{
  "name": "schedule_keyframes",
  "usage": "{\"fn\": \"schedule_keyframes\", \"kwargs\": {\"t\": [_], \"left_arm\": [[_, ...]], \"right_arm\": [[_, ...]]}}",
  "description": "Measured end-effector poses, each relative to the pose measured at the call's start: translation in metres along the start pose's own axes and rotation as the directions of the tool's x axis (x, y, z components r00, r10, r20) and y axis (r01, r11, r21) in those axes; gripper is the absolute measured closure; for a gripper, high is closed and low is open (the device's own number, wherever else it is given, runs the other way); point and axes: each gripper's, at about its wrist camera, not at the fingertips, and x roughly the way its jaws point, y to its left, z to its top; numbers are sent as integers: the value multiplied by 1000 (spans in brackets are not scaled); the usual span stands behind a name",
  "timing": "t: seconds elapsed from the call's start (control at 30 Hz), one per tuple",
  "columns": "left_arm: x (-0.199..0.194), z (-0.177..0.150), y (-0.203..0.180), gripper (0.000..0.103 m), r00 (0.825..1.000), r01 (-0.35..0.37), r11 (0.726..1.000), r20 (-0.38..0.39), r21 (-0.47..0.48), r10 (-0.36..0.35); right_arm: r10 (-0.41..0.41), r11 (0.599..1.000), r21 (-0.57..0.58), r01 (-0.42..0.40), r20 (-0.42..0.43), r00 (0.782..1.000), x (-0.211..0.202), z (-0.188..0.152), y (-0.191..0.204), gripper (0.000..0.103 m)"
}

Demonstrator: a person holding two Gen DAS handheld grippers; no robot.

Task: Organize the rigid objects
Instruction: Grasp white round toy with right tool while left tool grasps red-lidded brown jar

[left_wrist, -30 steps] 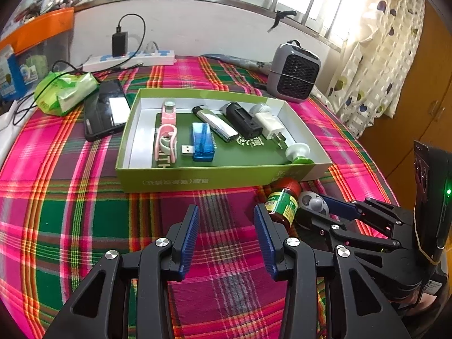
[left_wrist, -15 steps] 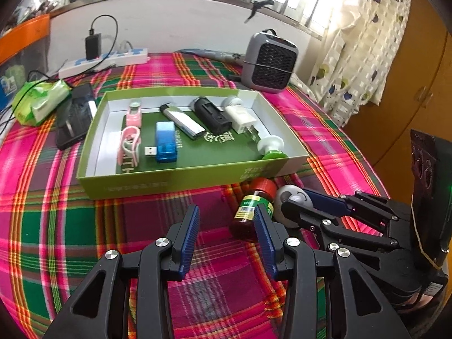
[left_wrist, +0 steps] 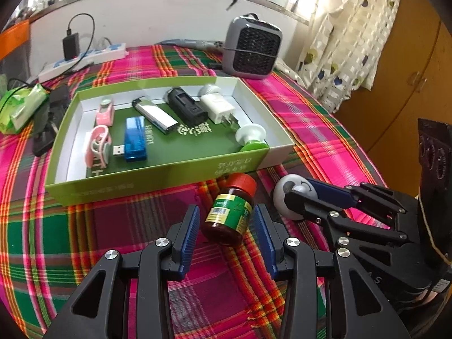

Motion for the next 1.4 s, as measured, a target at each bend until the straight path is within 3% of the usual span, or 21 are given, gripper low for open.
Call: {"fn": "schedule_keyframes", "kwargs": {"t": [0.57,1.27,1.4], "left_arm": [[20,4,-12,64,999,-32,999,-37,39,34],[23,3,-11,64,996,-82,996,-25,31,82],[23,3,-12,68,994,-101,994,-24,42,102]], "right_arm": [[-1,1000,28,0,20,1000,-8,-3,-13,76],[4,1000,30,-4,18,1000,-7,-4,-14,76],[3,1000,30,-3,17,1000,-7,-5,-14,76]]}}
